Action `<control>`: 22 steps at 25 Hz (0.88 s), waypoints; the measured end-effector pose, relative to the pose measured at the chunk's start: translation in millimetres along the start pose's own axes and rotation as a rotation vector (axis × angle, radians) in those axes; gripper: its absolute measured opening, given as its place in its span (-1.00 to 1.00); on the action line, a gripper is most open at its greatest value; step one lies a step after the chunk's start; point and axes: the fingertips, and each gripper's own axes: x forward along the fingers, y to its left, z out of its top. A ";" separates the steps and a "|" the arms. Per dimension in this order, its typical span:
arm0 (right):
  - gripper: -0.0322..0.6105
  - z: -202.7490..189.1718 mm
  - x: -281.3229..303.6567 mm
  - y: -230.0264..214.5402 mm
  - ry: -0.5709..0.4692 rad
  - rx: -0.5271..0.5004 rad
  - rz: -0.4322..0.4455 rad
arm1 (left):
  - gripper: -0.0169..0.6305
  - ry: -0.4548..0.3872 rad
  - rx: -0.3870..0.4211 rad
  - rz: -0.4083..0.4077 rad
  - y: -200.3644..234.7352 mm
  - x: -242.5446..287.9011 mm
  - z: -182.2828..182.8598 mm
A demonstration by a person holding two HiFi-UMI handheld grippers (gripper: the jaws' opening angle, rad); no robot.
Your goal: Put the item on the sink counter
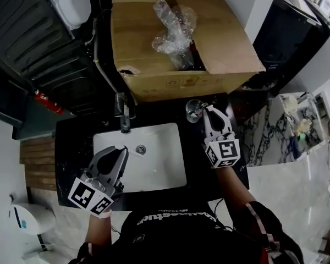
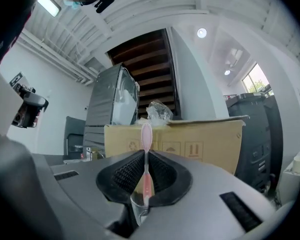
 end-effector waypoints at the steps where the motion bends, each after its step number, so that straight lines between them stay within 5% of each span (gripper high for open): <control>1: -0.72 -8.6 6.4 -2.2 0.013 0.000 0.003 | -0.87 0.007 -0.002 0.012 1.4 -0.8 -1.7; 12: -0.72 -60.0 44.9 -18.3 0.086 0.017 -0.002 | -0.87 0.048 -0.012 0.072 10.1 -3.0 -15.3; 22: -0.72 -67.8 24.9 -7.4 0.126 -0.014 0.028 | -0.87 0.045 -0.020 0.038 3.7 5.0 -17.3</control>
